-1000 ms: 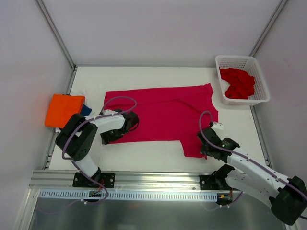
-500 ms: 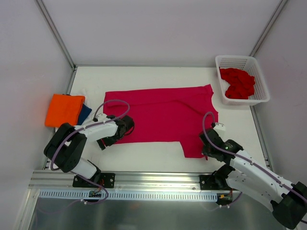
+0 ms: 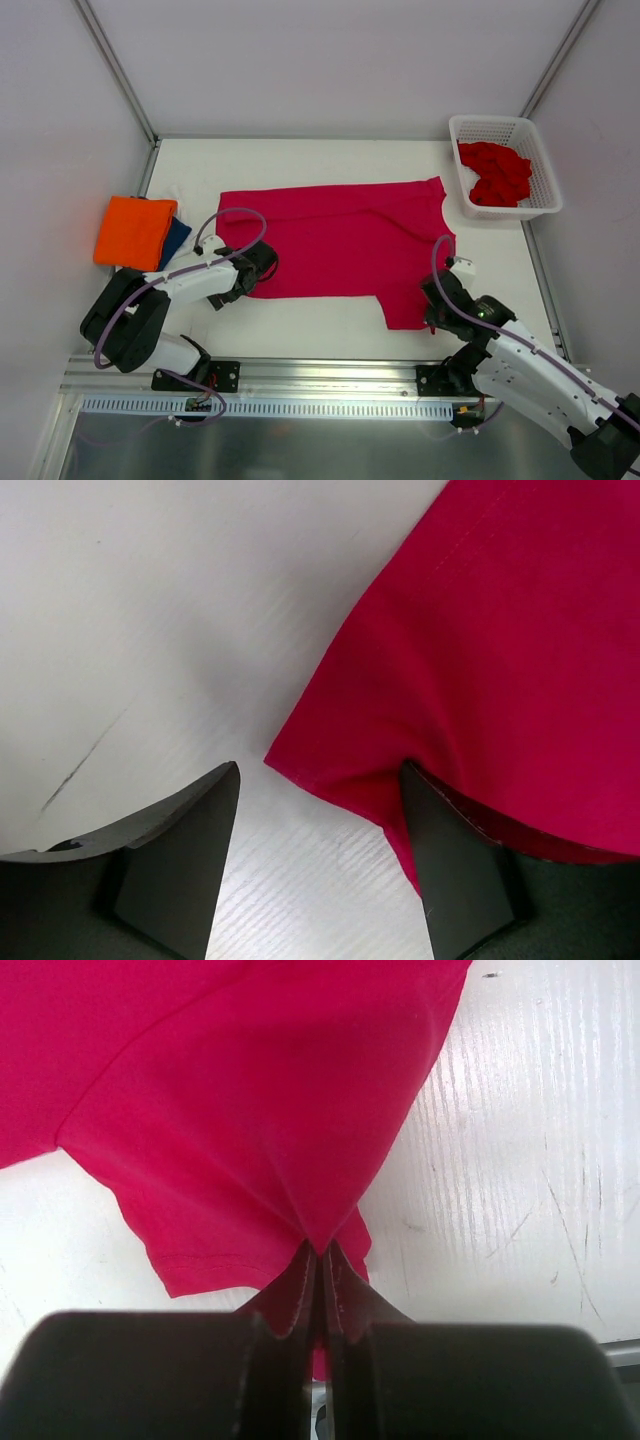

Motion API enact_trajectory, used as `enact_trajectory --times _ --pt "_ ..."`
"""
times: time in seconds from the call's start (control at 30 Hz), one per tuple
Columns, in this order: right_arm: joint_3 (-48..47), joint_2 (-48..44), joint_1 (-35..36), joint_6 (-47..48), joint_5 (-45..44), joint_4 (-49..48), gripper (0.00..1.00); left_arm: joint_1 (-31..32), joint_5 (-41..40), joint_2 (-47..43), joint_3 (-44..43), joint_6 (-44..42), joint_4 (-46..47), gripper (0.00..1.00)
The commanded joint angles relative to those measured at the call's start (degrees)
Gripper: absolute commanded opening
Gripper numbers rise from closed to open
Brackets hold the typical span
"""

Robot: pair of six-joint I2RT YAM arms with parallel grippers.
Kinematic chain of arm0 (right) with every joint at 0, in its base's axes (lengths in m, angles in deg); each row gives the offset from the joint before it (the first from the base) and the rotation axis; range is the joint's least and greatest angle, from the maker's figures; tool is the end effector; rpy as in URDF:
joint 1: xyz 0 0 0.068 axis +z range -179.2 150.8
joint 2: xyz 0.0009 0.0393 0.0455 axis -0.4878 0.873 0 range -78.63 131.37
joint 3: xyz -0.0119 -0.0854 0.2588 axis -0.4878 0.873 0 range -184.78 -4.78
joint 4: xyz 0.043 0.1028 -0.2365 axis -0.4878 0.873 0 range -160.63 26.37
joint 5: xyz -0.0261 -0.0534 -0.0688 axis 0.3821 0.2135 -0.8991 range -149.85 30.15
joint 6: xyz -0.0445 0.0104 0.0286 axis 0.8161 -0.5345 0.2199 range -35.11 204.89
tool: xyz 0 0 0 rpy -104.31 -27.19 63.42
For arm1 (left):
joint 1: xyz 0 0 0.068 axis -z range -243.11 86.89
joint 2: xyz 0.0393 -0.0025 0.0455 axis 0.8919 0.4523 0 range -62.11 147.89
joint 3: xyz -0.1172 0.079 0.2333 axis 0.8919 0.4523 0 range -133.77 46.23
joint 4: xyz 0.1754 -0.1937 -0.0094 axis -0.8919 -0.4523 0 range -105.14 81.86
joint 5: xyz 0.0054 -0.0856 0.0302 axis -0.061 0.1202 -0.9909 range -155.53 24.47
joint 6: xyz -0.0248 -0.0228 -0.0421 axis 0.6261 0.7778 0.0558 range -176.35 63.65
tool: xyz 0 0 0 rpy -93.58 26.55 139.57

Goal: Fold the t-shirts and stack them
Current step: Fold the tshirt

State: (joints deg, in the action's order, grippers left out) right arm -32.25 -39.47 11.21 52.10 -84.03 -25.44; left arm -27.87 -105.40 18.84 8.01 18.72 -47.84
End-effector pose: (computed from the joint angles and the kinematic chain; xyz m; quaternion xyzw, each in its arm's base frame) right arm 0.1050 0.0703 0.2001 -0.0026 0.9392 0.0049 0.3434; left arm 0.1868 -0.1040 0.1515 -0.3407 0.8743 0.1436 0.3147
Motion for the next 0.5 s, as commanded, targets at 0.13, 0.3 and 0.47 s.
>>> enact_trajectory --times 0.13,0.3,0.47 --pt "-2.7 -1.4 0.2 -0.1 -0.5 3.7 0.01 0.0 2.7 1.8 1.7 -2.2 4.9 0.46" --pt "-2.9 -1.7 0.3 -0.2 -1.0 4.4 0.01 -0.6 3.4 3.5 1.2 -3.3 4.9 0.0" --pt "-3.0 -0.8 0.3 -0.3 -0.7 3.7 0.01 -0.7 4.3 3.4 1.2 -4.0 4.7 0.0"
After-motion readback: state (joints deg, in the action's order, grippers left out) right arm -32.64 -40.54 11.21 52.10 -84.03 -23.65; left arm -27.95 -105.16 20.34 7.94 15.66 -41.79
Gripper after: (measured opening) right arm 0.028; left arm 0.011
